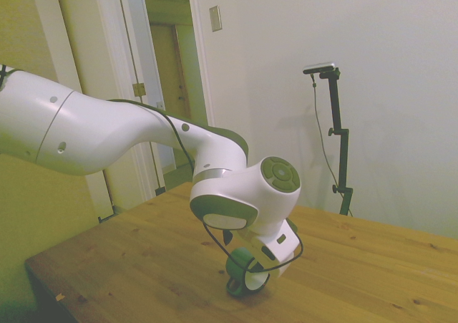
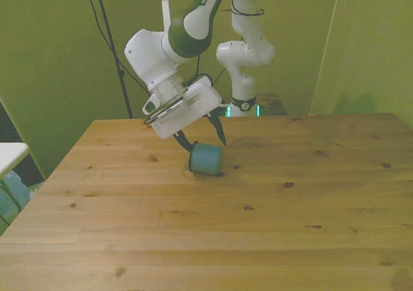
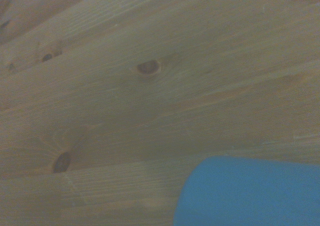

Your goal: Flip the mug upright

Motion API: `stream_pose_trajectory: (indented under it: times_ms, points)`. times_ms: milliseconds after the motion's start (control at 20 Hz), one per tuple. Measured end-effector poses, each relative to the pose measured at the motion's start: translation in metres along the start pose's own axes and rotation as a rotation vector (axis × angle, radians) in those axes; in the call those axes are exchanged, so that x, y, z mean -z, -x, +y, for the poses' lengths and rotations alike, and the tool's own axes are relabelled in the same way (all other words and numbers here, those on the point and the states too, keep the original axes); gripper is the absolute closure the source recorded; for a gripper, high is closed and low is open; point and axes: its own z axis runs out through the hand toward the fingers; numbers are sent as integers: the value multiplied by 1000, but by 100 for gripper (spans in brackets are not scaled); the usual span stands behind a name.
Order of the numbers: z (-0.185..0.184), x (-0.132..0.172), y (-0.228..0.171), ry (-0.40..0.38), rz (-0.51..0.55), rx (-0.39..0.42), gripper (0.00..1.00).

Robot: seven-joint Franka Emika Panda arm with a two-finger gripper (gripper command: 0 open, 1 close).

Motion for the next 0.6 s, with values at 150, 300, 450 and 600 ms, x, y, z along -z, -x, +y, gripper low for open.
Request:
stream_pose_trajectory:
  times_ms: [150,300,450,600]
  points:
    - [5,-1,-1,-41,-21,-6,0]
    - [10,-10,-5,-76,-44,-23,0]
    - [13,-21,-9,-102,-73,-24,0]
    - [13,-28,-10,-122,-98,-18,100]
